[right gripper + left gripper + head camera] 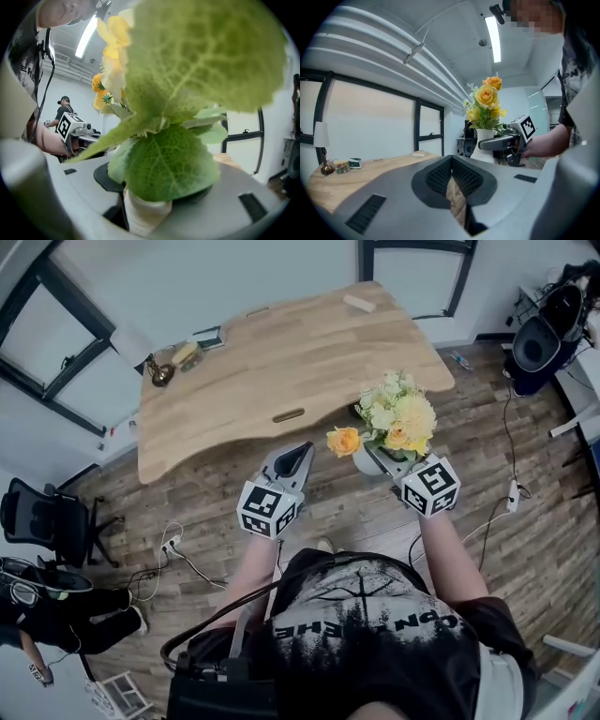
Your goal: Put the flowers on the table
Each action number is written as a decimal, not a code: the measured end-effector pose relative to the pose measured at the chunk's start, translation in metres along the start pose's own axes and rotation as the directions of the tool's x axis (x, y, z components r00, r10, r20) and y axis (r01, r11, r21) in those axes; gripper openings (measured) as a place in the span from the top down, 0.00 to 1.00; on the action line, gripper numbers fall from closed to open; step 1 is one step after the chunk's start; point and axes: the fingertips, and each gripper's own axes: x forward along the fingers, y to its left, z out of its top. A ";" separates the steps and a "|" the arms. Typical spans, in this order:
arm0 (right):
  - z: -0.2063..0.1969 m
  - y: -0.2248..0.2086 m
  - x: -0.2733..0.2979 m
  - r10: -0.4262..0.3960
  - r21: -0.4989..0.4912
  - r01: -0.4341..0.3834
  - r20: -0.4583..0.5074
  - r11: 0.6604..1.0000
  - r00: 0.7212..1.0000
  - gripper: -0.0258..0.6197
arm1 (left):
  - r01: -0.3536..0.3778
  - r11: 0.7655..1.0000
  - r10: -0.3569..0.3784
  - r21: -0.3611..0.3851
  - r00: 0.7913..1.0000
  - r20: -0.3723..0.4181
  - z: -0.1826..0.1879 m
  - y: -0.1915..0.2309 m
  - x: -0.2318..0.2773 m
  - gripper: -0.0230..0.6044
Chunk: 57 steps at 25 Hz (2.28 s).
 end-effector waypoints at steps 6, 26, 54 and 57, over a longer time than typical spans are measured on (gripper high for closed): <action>-0.003 -0.004 0.039 -0.032 0.000 0.032 -0.013 0.999 0.999 0.57 | 0.037 0.999 -0.037 -0.009 0.999 -0.002 -0.006 0.043 0.011 0.94; -0.020 -0.030 0.139 -0.075 0.044 0.077 -0.055 0.996 0.996 0.57 | 0.045 0.998 -0.047 -0.050 0.998 -0.039 -0.031 0.153 0.031 0.94; 0.006 -0.235 0.306 0.191 0.004 -0.191 -0.051 0.982 0.980 0.57 | -0.222 0.971 0.217 -0.083 0.974 -0.067 0.002 0.276 0.218 0.94; 0.002 -0.251 0.321 0.216 0.010 -0.216 -0.057 0.976 0.975 0.57 | -0.245 0.965 0.240 -0.088 0.968 -0.073 0.002 0.286 0.234 0.94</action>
